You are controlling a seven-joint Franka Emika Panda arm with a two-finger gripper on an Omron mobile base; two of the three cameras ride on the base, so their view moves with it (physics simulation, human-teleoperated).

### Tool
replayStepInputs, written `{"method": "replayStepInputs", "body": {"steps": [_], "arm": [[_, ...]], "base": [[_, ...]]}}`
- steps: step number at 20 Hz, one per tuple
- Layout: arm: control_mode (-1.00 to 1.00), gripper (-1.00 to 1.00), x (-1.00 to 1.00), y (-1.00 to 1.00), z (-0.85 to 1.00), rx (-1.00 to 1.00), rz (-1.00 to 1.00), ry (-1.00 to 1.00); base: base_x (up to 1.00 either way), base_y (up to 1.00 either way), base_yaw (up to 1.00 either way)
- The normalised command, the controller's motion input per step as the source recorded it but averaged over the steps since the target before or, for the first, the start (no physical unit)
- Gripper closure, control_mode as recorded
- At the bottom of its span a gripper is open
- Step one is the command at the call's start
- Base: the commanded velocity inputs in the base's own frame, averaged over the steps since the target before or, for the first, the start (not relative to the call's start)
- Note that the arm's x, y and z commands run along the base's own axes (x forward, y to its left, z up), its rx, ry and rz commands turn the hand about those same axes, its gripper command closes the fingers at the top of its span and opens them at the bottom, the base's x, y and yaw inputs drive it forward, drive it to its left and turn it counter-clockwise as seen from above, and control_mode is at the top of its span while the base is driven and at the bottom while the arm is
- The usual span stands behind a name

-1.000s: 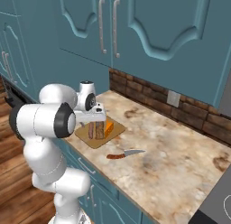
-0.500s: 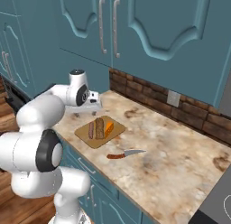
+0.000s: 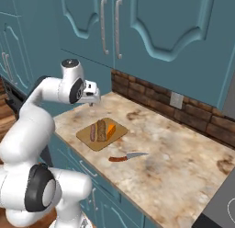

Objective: Retrieve the sausage and cheese from the fridge and place them on the cutting board on the counter.

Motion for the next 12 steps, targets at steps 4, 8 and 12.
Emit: {"method": "replayStepInputs", "body": {"steps": [4,8,12], "arm": [[-1.0,-1.0,-0.63,0.0,0.63,0.06,-0.1,-0.09],[-1.0,-1.0,-0.74,0.0,0.44,0.04,-0.09,-0.07],[-1.0,-1.0,-0.79,0.0,0.25,0.03,-0.08,-0.05]], "base": [[0.0,0.0,0.0],[0.0,0.0,0.0],[0.0,0.0,0.0]]}}
